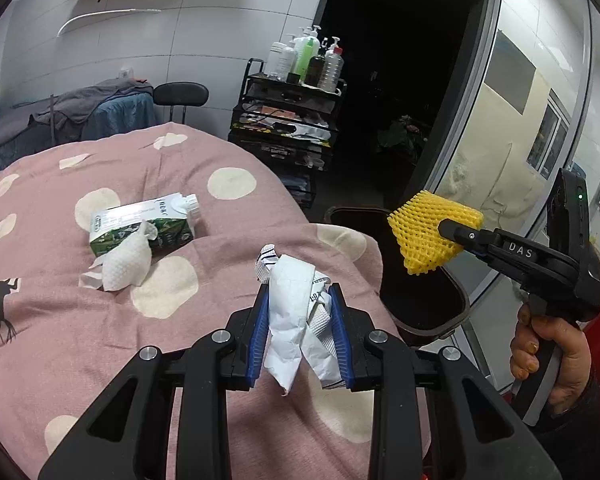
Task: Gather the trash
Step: 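Carry the yellow foam net over the bin and open the right gripper, then carry the white wrapper over the bin and open the left gripper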
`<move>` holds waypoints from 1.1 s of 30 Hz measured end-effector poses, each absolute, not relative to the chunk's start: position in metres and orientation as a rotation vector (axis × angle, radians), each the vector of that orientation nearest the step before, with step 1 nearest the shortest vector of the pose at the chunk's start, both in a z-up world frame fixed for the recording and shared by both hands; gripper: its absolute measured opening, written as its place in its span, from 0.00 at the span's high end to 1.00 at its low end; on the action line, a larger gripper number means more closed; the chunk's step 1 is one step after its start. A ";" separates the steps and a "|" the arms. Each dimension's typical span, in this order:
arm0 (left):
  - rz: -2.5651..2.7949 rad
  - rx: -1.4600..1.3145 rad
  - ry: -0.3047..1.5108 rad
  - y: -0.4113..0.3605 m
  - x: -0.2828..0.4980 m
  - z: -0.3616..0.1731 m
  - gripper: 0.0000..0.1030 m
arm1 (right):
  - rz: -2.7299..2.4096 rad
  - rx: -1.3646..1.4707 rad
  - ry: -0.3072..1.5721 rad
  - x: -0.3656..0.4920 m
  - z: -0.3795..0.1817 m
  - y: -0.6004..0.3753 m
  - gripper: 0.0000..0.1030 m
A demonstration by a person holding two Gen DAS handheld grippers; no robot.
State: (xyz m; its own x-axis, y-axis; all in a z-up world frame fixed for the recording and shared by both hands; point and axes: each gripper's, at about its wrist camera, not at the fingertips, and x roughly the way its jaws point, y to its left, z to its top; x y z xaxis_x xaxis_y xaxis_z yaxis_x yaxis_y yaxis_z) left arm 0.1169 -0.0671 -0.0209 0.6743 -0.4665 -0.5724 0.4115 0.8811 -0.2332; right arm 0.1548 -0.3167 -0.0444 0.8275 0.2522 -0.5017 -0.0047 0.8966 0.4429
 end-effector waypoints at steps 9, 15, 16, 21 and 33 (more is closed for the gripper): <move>-0.564 -0.065 0.688 -0.098 0.125 -0.021 0.72 | -0.048 0.373 0.605 0.148 -0.065 -0.355 0.81; -0.603 -0.058 0.709 -0.114 0.128 -0.026 0.72 | -0.118 0.320 0.667 0.160 -0.091 -0.371 0.81; -0.608 -0.056 0.713 -0.117 0.128 -0.027 0.72 | -0.126 0.316 0.680 0.163 -0.096 -0.373 0.81; -0.629 -0.051 0.730 -0.127 0.128 -0.030 0.72 | -0.155 0.298 0.726 0.179 -0.116 -0.376 0.81; -0.672 -0.016 0.769 -0.152 0.130 -0.039 0.72 | -0.183 0.327 0.746 0.183 -0.133 -0.377 0.38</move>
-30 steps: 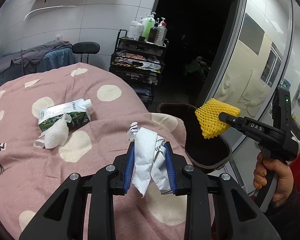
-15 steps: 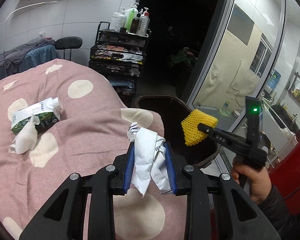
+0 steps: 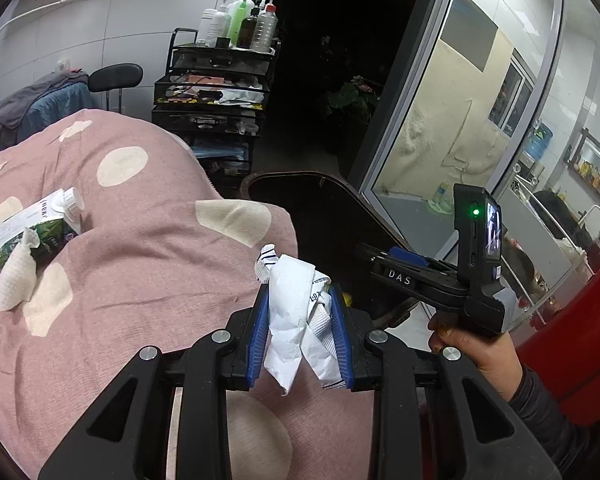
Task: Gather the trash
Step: 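Carry the white wrapper over the bin and open the left gripper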
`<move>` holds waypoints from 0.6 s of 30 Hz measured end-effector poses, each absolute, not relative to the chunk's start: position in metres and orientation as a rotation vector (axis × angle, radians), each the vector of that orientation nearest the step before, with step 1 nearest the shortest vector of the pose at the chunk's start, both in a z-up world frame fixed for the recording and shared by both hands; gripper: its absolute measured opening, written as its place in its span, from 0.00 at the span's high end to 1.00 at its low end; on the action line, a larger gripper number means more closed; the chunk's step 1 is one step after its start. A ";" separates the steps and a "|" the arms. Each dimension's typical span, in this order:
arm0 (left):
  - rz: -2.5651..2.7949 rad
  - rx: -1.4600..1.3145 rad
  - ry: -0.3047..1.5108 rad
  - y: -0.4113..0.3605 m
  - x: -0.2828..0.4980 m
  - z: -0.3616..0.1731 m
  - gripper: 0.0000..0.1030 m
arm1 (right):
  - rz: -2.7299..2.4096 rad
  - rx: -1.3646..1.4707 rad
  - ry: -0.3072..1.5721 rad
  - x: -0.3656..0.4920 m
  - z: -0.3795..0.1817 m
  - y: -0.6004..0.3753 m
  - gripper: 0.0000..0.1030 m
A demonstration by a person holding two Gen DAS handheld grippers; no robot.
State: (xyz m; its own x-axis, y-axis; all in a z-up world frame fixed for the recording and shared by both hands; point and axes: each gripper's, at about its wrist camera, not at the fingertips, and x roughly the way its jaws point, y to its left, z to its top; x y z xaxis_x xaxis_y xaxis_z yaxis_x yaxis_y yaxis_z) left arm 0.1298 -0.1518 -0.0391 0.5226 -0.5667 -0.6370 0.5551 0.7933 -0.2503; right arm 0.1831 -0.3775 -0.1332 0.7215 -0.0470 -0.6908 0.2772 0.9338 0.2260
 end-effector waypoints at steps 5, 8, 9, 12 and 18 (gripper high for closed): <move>-0.688 -0.007 0.784 -0.163 0.135 -0.041 0.72 | -0.188 0.345 0.716 0.172 -0.127 -0.378 0.25; -0.703 0.007 0.794 -0.171 0.139 -0.042 0.72 | -0.190 0.362 0.693 0.163 -0.120 -0.381 0.24; -0.709 0.011 0.799 -0.175 0.140 -0.042 0.72 | -0.194 0.367 0.684 0.160 -0.118 -0.383 0.24; -0.728 0.013 0.816 -0.186 0.145 -0.044 0.72 | -0.212 0.377 0.656 0.152 -0.112 -0.388 0.22; -0.762 0.045 0.845 -0.212 0.154 -0.048 0.72 | -0.271 0.387 0.613 0.135 -0.103 -0.401 0.21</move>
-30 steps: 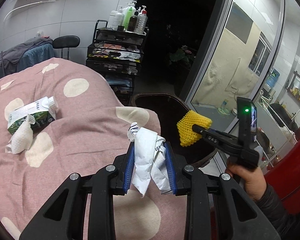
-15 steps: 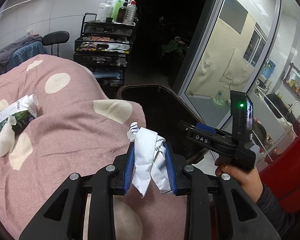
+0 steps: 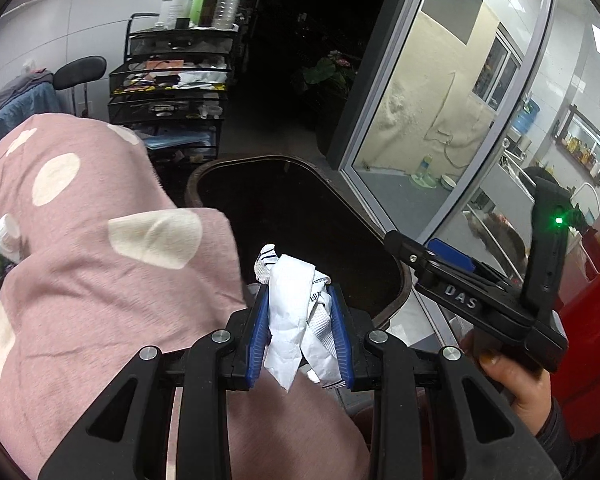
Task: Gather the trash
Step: 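Carry the white wrapper over the bin and open the left gripper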
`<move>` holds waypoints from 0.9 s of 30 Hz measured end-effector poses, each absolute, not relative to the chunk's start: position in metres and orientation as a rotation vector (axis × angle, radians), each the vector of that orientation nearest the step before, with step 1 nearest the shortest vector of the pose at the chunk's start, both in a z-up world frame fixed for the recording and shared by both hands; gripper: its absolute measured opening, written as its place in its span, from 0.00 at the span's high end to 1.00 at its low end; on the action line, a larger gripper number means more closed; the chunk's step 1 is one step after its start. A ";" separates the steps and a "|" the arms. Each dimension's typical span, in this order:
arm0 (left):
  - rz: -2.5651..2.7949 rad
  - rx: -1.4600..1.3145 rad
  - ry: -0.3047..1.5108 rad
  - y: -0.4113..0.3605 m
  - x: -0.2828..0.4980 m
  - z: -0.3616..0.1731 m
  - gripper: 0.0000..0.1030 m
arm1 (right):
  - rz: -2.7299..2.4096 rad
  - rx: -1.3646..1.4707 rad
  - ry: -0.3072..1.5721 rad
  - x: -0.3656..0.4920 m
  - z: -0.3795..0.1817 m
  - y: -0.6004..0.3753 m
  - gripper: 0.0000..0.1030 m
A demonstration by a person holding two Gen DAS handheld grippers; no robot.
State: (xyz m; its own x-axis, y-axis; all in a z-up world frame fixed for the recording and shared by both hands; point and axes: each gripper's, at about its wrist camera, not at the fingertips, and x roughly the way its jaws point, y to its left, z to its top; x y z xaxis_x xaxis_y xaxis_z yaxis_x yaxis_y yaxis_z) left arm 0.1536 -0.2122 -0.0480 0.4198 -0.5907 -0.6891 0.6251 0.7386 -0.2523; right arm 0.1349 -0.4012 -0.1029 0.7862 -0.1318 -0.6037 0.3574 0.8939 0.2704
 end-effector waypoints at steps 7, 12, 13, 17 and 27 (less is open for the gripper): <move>-0.786 0.085 0.868 -0.240 0.162 -0.053 0.72 | -0.317 0.401 0.601 0.119 -0.100 -0.419 0.20; -0.790 0.096 0.895 -0.255 0.170 -0.060 0.72 | -0.331 0.407 0.603 0.114 -0.100 -0.427 0.20; -0.791 0.097 0.900 -0.257 0.174 -0.061 0.72 | -0.333 0.408 0.603 0.114 -0.100 -0.429 0.20; -0.788 0.109 0.911 -0.263 0.178 -0.065 0.72 | -0.340 0.412 0.604 0.114 -0.102 -0.433 0.19; -0.779 0.113 0.919 -0.270 0.184 -0.069 0.44 | -0.363 0.413 0.606 0.114 -0.104 -0.437 0.18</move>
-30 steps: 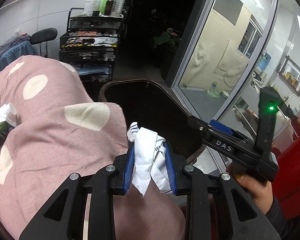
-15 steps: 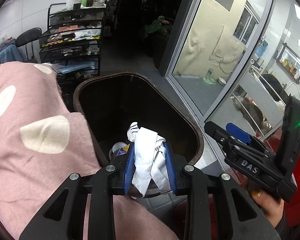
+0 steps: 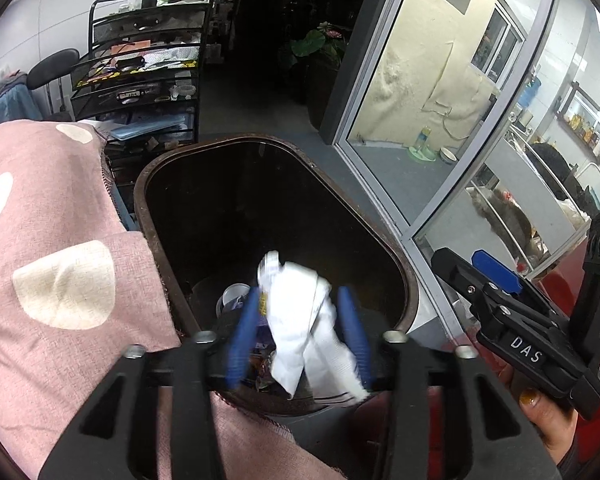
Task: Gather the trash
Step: 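Carry the white wrapper over the bin and open the left gripper, then move both grippers back over the carton and tissue on the bedspread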
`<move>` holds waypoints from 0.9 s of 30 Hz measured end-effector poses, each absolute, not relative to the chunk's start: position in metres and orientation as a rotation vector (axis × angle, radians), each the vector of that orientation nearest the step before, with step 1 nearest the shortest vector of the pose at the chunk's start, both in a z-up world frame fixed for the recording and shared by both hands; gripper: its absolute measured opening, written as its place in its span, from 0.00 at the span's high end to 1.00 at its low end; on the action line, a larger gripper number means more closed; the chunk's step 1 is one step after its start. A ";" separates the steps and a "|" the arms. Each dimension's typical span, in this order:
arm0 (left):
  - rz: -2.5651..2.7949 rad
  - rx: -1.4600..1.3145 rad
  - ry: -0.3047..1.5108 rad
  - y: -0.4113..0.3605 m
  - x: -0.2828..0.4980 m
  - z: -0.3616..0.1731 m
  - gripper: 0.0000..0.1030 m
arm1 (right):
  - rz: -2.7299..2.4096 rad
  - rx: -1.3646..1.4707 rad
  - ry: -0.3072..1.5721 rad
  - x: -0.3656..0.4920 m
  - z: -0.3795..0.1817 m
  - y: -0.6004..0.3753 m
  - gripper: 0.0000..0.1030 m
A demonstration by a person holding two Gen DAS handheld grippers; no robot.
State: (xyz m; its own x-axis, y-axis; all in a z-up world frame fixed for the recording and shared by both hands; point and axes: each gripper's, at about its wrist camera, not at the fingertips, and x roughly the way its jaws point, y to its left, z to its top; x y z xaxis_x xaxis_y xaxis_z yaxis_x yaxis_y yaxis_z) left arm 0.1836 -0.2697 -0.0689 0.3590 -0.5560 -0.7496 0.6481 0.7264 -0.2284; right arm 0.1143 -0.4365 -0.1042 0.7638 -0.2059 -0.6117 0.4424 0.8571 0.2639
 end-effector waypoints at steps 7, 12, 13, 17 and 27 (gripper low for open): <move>-0.772 0.132 0.839 -0.265 0.177 -0.059 0.13 | -0.367 0.415 0.609 0.115 -0.106 -0.437 0.16; -0.772 0.140 0.786 -0.258 0.169 -0.049 0.09 | -0.359 0.407 0.605 0.116 -0.106 -0.436 0.14; -0.771 0.140 0.775 -0.256 0.167 -0.047 0.08 | -0.357 0.405 0.606 0.116 -0.106 -0.436 0.14; -0.764 0.141 0.739 -0.247 0.159 -0.039 0.07 | -0.345 0.400 0.609 0.118 -0.107 -0.432 0.14; -0.716 0.170 0.644 -0.216 0.139 -0.022 0.05 | -0.271 0.368 0.598 0.128 -0.105 -0.405 0.12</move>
